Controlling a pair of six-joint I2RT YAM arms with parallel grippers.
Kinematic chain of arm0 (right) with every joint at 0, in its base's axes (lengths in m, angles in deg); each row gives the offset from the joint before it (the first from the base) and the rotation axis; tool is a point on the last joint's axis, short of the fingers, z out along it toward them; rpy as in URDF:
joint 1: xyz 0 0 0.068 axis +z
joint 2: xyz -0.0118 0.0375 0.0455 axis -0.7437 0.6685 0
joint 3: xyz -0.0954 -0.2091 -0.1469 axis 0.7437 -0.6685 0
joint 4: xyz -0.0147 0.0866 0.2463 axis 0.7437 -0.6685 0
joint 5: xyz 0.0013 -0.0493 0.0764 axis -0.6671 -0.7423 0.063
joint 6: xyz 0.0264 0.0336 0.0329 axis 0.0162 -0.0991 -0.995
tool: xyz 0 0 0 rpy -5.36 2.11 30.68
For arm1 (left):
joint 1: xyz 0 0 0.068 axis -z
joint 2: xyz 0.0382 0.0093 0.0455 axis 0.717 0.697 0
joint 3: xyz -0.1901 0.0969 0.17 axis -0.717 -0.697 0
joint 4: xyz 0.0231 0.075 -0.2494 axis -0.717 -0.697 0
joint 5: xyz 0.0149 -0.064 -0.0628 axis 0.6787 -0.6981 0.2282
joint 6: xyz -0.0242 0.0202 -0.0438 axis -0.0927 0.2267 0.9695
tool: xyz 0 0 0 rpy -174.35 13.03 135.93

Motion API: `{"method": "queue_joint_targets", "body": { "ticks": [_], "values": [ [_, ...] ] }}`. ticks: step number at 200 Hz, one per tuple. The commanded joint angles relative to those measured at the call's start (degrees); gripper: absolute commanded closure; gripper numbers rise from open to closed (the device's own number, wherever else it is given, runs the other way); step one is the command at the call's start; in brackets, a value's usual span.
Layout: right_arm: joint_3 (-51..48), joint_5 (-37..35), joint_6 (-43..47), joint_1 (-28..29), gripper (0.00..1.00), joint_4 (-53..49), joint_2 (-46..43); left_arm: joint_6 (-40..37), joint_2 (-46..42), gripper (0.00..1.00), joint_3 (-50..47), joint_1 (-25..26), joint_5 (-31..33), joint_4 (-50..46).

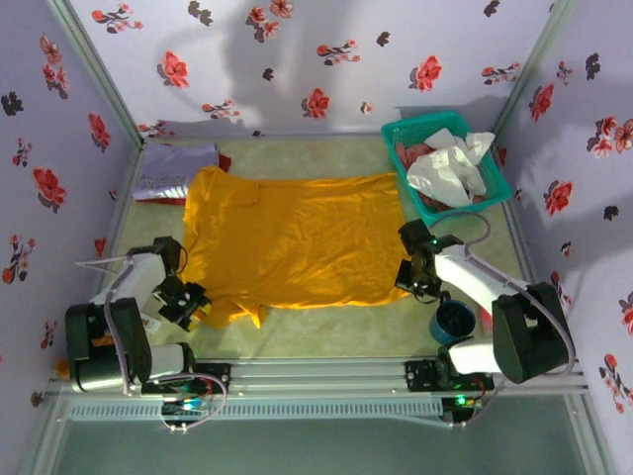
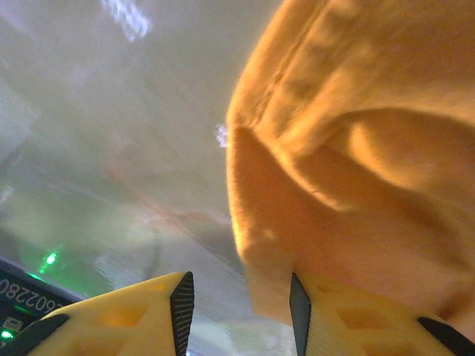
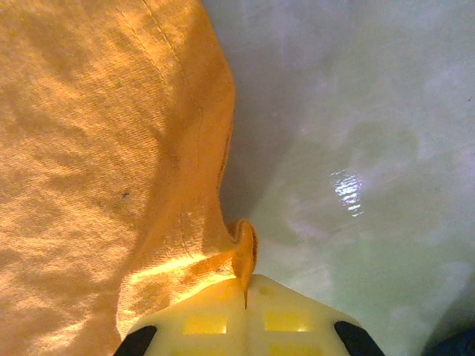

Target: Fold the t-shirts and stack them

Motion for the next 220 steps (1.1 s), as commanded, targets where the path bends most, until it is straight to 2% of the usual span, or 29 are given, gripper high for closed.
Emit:
{"method": "queue_joint_targets", "body": {
  "ticks": [1, 22, 37, 82, 144, 164, 185, 220],
  "values": [
    [1.9, -0.3, 0.5, -0.5, 1.00, -2.5, -1.7, 3.9, -1.1, 0.60, -1.4, 1.1, 1.9, 1.3],
    [2.6, -0.3, 0.7, -0.5, 1.00, -3.1, -1.9, 5.1, -1.3, 0.65, -4.1, 1.3, 0.7, 5.0],
    [2.7, -0.3, 0.7, -0.5, 1.00, -3.7, -2.8, 5.3, -1.1, 0.72, -4.9, 1.4, 0.6, 8.0],
    [2.8, -0.3, 0.4, -0.5, 1.00, -6.8, -9.0, 6.4, -8.5, 1.00, -2.6, 2.6, 3.2, 8.1],
    [3.0, -0.8, -1.0, -0.4, 1.00, -10.9, -14.9, 2.9, -17.2, 1.00, 5.6, 2.6, 6.8, -3.0],
    [2.7, -2.0, -2.1, -0.4, 1.00, -14.0, -17.0, 5.5, -23.6, 1.00, 6.8, 2.6, 7.0, -3.7],
    [0.9, 0.0, -2.9, 0.0, 1.00, -15.6, -19.7, 8.0, -29.3, 1.00, 8.4, 2.6, 9.1, -7.3],
    [0.6, -0.5, -5.4, 2.1, 1.00, -17.2, -21.4, 6.7, -31.3, 1.00, 10.8, 2.6, 13.4, -14.1]
  ]
}}
